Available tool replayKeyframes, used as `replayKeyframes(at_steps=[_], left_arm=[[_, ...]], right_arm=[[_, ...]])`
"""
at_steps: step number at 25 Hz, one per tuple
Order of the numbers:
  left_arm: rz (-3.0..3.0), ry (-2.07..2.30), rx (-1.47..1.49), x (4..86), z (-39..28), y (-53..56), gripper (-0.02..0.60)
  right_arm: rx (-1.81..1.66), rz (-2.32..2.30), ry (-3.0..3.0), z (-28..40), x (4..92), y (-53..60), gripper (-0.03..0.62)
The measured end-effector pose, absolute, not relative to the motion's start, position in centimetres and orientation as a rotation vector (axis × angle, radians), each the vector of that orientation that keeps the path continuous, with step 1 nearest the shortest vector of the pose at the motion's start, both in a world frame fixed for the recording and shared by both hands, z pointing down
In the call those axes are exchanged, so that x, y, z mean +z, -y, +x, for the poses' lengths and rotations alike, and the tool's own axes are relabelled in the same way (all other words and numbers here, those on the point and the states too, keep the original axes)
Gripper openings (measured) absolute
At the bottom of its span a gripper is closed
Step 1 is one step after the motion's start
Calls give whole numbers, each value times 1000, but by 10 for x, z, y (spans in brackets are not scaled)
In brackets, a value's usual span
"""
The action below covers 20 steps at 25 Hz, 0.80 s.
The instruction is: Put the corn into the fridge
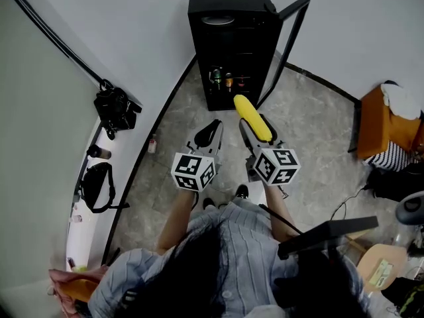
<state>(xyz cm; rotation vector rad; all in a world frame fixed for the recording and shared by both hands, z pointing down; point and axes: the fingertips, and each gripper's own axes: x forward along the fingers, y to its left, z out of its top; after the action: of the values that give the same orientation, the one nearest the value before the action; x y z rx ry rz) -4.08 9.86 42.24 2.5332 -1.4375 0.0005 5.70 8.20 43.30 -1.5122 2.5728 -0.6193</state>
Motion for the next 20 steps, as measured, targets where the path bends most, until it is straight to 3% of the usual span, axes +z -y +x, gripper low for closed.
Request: replayKeyframes(at_steps=[20], left_arm=[[2473,1541,56,436,29,-43,34]], right_arm=[[-675,-1432,-2623,131,447,-16,265]])
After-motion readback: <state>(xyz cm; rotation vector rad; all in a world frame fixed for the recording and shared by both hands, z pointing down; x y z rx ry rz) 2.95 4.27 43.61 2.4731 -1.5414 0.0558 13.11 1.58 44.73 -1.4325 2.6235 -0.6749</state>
